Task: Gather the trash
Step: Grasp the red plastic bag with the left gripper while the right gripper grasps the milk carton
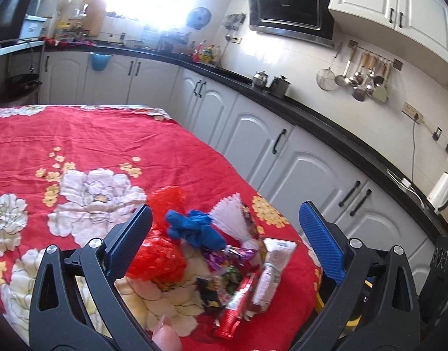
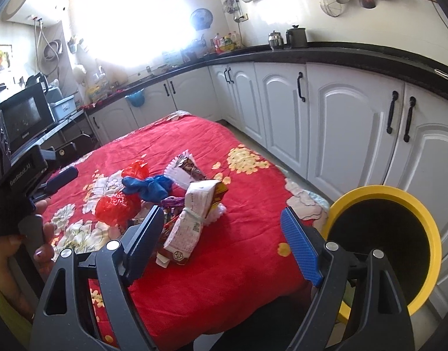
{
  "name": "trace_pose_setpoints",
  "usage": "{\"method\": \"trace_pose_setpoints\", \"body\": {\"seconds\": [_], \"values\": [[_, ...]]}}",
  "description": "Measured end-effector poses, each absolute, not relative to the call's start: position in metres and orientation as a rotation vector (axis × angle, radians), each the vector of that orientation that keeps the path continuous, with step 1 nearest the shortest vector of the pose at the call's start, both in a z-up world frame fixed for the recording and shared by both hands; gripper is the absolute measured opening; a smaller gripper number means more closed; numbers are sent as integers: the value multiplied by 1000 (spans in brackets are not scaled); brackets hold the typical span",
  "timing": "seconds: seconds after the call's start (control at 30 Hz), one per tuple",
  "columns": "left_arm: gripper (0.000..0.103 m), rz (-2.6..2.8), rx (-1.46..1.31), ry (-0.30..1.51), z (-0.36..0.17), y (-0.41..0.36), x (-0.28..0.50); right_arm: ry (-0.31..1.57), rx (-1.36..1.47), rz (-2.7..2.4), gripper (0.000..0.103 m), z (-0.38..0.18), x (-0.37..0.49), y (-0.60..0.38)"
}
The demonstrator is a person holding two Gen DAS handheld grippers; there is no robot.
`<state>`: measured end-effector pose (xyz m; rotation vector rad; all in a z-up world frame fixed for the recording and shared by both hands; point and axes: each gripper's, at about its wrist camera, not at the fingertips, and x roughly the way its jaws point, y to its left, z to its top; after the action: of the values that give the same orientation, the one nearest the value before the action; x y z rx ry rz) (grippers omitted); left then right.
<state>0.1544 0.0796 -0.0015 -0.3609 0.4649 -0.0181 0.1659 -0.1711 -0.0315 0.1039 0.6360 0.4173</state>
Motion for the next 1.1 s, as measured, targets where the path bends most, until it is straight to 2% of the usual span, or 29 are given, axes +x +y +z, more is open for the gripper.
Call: {"method": "trace_pose_setpoints", "body": {"seconds": [0.33,0.7,1.1], "values": [[92,44,-388,529,-23,113,165,687,88,425,79,-48,188,-142],[92,52,-392,707,-65,126,185,750,90,412,79,-68,214,-124],[92,30,-419,782,-94,123,195,838,143,417,60,-90,236,-117]]}}
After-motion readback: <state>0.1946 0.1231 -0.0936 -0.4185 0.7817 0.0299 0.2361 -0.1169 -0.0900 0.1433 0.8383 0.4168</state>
